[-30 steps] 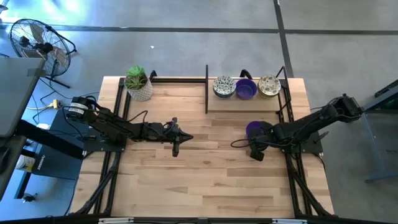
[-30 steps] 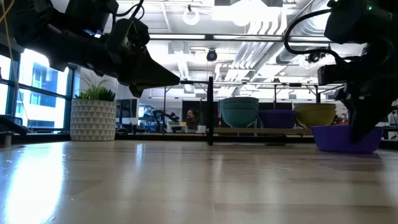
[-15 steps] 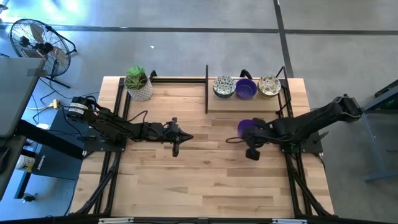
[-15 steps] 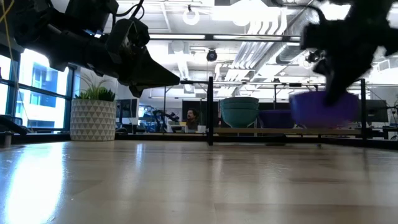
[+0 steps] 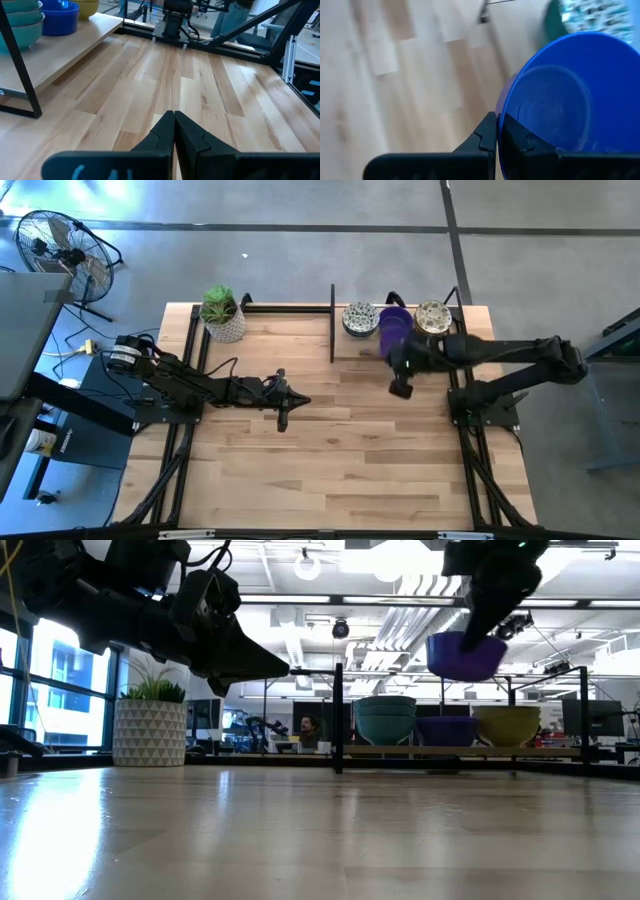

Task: Pick & Place Mini bowls
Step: Stack the blue bowl on top of the blue bowls on the shelf

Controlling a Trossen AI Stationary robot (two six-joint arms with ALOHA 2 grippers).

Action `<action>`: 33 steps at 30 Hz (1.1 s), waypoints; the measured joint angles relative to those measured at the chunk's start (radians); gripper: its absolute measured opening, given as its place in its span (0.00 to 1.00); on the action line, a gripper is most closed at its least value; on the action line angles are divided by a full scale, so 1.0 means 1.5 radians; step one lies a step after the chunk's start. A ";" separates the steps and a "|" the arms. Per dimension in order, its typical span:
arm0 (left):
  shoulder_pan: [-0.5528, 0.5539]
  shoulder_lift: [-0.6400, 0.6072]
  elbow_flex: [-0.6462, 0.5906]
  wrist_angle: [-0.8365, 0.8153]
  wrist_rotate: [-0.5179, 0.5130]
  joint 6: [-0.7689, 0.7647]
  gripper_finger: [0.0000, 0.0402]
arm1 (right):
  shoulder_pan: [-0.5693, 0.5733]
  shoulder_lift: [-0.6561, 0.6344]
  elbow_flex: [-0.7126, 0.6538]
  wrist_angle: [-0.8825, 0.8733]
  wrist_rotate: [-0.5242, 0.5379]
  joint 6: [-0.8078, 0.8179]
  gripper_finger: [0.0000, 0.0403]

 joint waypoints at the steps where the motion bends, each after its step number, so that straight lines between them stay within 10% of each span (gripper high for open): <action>1: 0.000 0.000 0.000 0.000 0.001 -0.003 0.01 | -0.028 0.000 0.005 0.003 -0.008 -0.028 0.00; 13: 0.000 0.000 0.000 0.007 0.002 -0.005 0.01 | -0.314 0.057 0.008 0.066 -0.126 -0.271 0.00; 33: 0.000 0.000 0.000 0.005 0.002 -0.005 0.01 | -0.429 0.150 0.007 0.130 -0.201 -0.338 0.01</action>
